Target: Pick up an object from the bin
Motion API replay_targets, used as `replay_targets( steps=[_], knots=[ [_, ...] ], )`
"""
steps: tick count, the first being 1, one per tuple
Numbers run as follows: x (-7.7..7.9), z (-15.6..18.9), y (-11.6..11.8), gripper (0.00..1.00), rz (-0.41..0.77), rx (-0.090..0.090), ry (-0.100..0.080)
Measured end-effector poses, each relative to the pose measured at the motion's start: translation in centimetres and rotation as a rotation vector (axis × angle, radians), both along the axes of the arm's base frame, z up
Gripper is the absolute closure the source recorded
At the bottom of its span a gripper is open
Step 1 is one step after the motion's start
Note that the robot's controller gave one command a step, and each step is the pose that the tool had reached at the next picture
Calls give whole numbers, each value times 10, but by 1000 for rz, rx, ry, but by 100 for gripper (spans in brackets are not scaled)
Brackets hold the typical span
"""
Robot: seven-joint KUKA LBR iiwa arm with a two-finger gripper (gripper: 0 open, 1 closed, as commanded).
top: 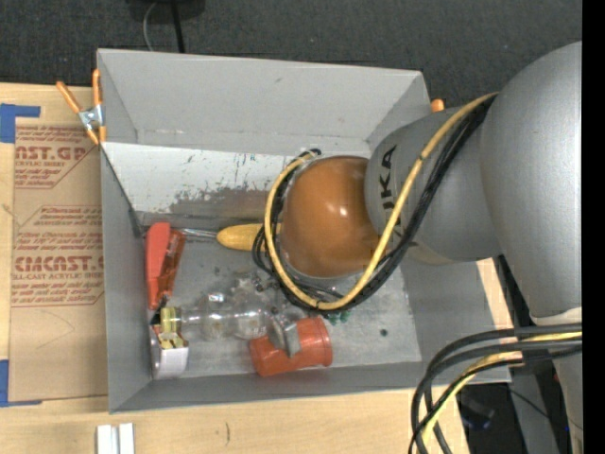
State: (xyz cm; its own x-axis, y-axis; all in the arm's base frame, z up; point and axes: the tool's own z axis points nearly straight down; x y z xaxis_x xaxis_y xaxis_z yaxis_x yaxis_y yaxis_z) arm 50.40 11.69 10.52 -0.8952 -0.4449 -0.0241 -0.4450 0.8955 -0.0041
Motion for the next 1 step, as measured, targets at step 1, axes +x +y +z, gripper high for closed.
replay_targets(
  steps=[1],
  knots=[
    [3,-20,4,100,9,26,-87]
  ],
)
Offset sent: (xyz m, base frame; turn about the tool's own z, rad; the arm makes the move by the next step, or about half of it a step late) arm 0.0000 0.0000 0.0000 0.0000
